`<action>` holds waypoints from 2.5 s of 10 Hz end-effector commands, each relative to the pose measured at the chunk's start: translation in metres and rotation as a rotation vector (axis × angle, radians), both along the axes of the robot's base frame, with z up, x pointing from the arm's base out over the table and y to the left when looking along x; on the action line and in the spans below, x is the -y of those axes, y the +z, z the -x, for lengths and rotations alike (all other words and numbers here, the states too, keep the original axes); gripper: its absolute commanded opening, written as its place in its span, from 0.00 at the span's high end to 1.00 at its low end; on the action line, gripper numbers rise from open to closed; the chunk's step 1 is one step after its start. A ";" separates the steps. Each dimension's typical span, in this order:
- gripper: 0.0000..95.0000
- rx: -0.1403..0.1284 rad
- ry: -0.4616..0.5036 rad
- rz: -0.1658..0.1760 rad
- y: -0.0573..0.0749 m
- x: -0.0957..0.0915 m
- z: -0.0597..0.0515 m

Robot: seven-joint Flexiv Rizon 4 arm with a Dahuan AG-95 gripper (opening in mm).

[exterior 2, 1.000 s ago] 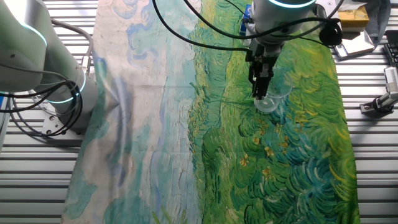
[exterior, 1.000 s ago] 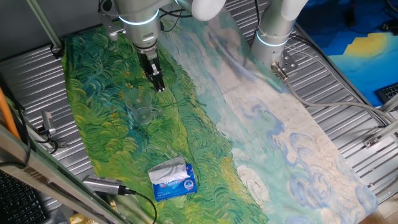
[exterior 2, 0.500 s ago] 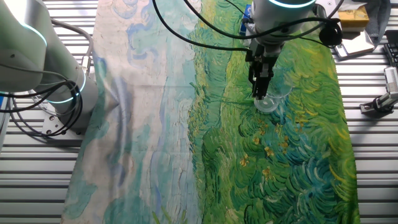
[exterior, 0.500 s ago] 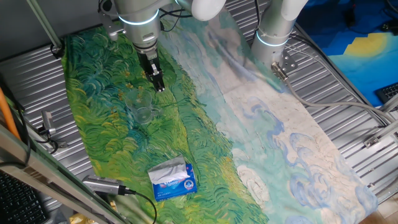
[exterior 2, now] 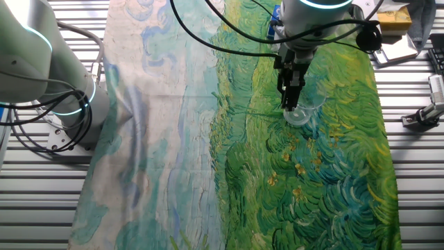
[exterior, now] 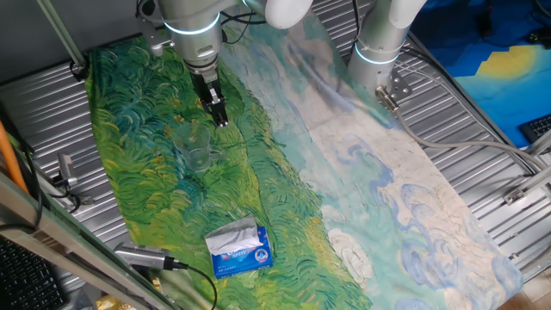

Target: Pick up the cup

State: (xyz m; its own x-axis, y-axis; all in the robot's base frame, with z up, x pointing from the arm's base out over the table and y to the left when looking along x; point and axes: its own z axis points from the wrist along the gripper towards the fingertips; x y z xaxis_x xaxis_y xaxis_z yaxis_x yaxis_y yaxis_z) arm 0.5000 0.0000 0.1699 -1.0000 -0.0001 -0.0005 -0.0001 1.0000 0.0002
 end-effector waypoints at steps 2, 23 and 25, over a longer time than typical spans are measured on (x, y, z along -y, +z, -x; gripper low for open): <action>1.00 0.017 0.369 -0.030 0.000 0.000 0.000; 0.60 -0.016 0.459 -0.020 0.004 0.005 -0.014; 0.40 -0.012 0.500 -0.028 0.006 0.006 -0.023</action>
State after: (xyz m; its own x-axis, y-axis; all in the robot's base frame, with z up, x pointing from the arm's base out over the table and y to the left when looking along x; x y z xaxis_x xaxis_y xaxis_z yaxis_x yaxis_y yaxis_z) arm 0.5244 -0.0065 0.1758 -0.8789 -0.4770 0.0028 -0.4768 0.8786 0.0284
